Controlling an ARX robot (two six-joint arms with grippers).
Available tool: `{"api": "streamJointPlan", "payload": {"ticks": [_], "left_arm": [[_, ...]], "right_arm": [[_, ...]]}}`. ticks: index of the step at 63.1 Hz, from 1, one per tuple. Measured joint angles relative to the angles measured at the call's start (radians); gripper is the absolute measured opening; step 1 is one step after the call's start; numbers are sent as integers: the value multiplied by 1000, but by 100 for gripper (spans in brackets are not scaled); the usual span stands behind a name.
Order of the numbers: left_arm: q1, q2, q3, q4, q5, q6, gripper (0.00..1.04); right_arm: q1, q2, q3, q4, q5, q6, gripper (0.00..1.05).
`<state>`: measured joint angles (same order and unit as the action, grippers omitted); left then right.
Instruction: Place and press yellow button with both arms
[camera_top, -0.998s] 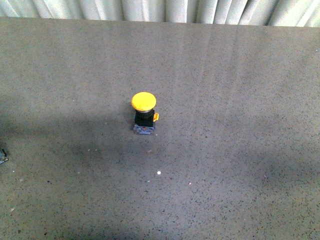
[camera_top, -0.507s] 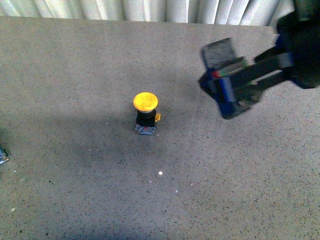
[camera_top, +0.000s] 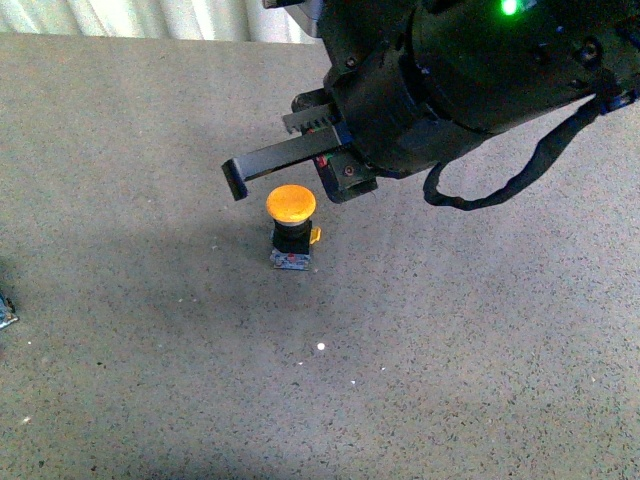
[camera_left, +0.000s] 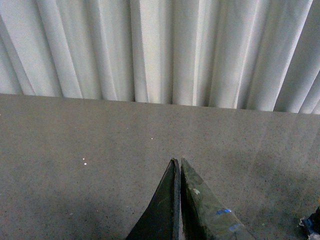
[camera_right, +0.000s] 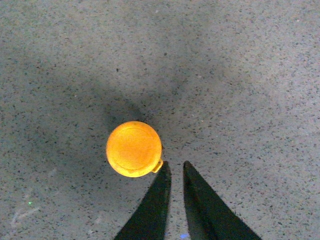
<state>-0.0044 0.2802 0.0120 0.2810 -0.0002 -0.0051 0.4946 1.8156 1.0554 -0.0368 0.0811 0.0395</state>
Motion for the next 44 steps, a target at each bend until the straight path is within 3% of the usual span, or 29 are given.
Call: {"api": "streamJointPlan", "payload": {"ticks": [26,33,44], "left_arm": [[0,-109,0,-109,0,0,1],[1,-235,0,-266,0,0,1],[2,-263,0,-281,0,0,1]], "right_arm": [[23,66,57,-31,-27,24,1],[24,74,60,-33,-40,27,1],[27,85,64,-35,-49,31,1]]}}
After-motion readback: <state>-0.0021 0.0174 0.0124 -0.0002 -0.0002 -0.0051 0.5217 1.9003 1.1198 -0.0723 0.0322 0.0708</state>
